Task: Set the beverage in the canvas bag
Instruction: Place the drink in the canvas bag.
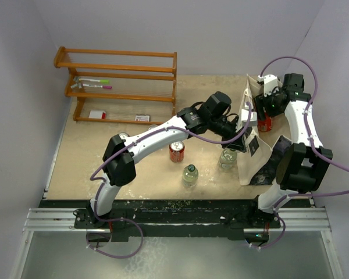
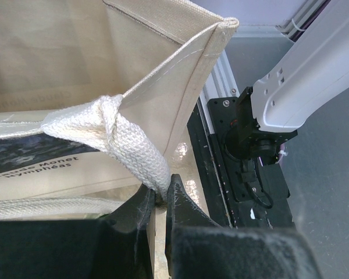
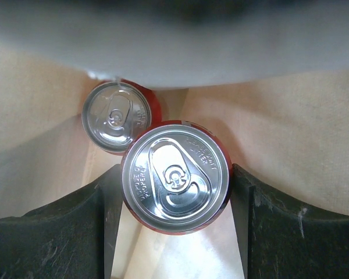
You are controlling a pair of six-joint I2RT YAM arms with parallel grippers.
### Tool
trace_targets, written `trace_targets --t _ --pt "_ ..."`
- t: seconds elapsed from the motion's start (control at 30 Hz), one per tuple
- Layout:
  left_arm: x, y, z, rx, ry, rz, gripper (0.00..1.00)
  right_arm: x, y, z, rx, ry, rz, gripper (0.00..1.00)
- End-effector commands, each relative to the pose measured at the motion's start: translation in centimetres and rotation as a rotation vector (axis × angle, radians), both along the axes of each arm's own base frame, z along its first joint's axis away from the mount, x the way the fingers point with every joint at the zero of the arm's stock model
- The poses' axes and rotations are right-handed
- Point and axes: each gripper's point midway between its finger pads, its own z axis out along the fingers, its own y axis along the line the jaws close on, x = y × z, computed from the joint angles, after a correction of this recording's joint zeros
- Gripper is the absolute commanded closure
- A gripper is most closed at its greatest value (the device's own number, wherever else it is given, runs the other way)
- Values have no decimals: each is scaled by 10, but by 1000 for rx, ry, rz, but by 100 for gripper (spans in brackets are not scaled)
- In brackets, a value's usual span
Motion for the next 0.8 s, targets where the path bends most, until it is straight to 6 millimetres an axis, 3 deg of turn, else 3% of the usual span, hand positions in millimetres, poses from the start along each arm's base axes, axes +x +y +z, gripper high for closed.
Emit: trace_targets --t 0.0,0.17,0.33,0.77 --pt "-9 6 47 -86 -51 -18 100 6 11 39 30 -139 11 100" --pt "-9 6 48 -87 -51 -15 100 13 9 88 24 -274 -30 100" --pt "-9 5 47 -86 -48 -15 100 8 7 107 12 -324 -55 100" --pt "-8 4 48 -87 -49 -17 100 -31 9 28 -18 -95 -4 100"
